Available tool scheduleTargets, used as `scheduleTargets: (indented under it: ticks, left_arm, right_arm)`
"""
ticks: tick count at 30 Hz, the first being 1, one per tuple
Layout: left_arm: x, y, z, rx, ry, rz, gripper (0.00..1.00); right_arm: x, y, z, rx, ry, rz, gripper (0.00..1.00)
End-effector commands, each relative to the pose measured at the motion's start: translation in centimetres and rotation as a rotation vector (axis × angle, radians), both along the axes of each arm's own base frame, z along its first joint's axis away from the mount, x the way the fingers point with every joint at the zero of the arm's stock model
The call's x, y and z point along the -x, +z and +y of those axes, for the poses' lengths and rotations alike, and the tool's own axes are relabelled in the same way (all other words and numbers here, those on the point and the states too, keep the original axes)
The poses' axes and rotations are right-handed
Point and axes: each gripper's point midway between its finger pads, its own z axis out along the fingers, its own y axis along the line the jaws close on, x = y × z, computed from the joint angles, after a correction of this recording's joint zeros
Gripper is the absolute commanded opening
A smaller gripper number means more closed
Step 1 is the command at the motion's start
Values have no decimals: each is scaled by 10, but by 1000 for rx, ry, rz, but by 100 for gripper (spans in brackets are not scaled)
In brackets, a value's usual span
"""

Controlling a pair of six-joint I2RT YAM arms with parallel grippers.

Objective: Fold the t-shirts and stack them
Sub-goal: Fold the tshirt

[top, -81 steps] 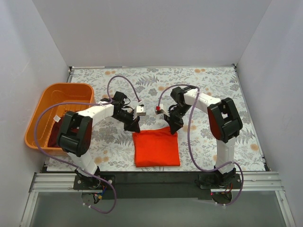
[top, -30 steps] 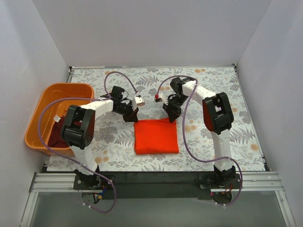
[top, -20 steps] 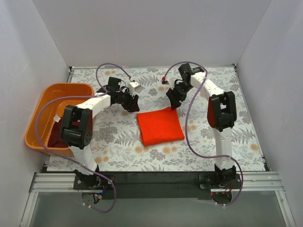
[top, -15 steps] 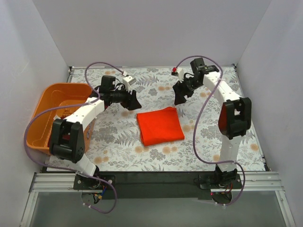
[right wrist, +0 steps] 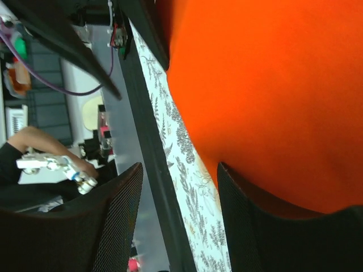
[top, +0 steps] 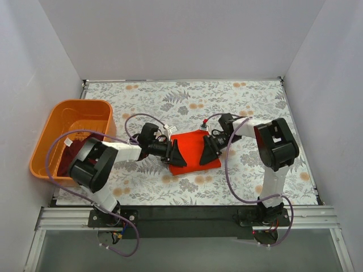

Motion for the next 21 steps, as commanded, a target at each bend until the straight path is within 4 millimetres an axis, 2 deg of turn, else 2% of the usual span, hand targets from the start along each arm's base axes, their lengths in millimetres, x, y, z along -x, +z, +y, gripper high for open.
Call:
scheduleTargets:
  ticks: [1,4,6,7,9,10,11,13,14,15,16,17,18,19,20,21]
  left_arm:
    - [-26,-23,7,-9,112,74,44]
    - [-35,-50,17,-56,146,151,44]
    - [-36,-58,20,-71,137,159,44]
    - [-38,-56,19,-75,129,164,44]
    - [-39,-42,16,-48,100,136,45]
    - [-40,-31,15,-28,81,98,46]
    - [-42,-8,13,6,68,34,48]
    - [-43,22,13,33,49,-68,49]
    - [-46,34,14,33,52,-118,50]
    - [-52,61,17,32,85,-229,52]
    - [-52,67,23,4,98,-259,52]
    - [-58,86,25,3,119,-326,52]
    - [-66,107,32,-18,178,-413,54]
    - [-70,115,41,-47,219,-430,54]
    - [-80,132,47,-62,254,-494,55]
    - [-83,147,55,-71,290,-539,55]
  right_arm:
    - [-10,-9,-5,-58,-59,30,61]
    - [-17,-36,-23,2,-121,72,59]
    - [-19,-51,-37,39,-170,101,55]
    - [-19,-56,-42,65,-187,102,54]
    - [-22,-53,-49,73,-218,99,53]
    - [-23,-47,-50,63,-224,87,53]
    - [-26,-32,-49,48,-226,44,53]
    - [-31,-10,-47,26,-231,-17,54]
    - [-37,10,-46,10,-234,-97,55]
    - [-43,22,-45,9,-234,-157,59]
    - [-50,25,-48,59,-247,-222,60]
    - [-56,39,-51,83,-264,-320,61]
    - [-67,34,-54,187,-280,-423,66]
    - [-70,36,-55,237,-288,-482,69]
    - [-73,46,-54,271,-299,-557,72]
    - [-73,41,-48,361,-287,-629,73]
